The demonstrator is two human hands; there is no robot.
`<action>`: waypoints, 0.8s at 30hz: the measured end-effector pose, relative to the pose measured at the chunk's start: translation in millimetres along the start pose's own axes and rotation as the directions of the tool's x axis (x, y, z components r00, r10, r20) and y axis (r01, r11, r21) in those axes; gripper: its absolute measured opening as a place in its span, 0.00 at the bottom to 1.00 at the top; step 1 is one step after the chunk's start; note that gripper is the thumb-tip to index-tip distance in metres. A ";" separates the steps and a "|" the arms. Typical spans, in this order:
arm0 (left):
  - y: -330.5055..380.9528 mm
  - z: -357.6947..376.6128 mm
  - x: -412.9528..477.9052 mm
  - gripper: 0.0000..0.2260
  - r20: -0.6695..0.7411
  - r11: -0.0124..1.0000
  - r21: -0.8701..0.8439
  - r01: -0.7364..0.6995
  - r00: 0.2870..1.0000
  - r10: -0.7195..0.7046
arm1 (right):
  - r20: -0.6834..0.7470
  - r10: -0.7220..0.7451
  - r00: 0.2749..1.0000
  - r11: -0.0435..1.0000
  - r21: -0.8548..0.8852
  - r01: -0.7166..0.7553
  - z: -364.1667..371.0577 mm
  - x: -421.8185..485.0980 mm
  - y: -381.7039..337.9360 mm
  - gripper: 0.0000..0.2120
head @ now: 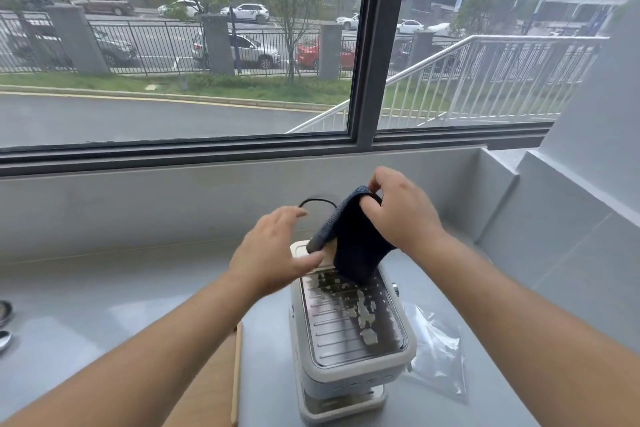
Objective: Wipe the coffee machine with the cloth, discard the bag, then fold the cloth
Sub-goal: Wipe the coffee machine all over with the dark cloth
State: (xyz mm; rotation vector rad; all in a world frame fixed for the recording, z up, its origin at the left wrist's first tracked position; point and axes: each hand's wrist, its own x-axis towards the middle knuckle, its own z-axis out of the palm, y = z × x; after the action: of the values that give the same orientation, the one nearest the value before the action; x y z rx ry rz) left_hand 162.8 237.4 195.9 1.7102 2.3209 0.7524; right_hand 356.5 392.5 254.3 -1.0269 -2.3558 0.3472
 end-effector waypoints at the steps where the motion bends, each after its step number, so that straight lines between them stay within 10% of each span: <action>1: -5.2 10.1 -10.6 0.42 0.034 0.999 -0.040 0.037 0.999 -0.035 | 0.025 0.000 1.000 1.000 -0.007 0.000 5.6 -4.9 2.8 0.06; 9: -29.6 64.4 -55.2 0.62 0.227 0.985 -0.094 0.146 0.966 -0.122 | 0.384 0.003 0.923 1.000 -0.006 -0.001 63.4 -33.2 6.6 0.16; 24: -35.5 74.8 -58.7 0.61 0.150 0.983 -0.125 0.134 0.982 -0.115 | 0.425 0.000 0.905 0.988 -0.138 0.065 113.0 -47.1 11.1 0.25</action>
State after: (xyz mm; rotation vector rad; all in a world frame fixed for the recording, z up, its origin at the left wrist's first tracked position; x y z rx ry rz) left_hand 183.1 197.4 104.9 1.4949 2.2045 0.7207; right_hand 325.1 363.2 139.1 -1.0630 -2.8242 0.4221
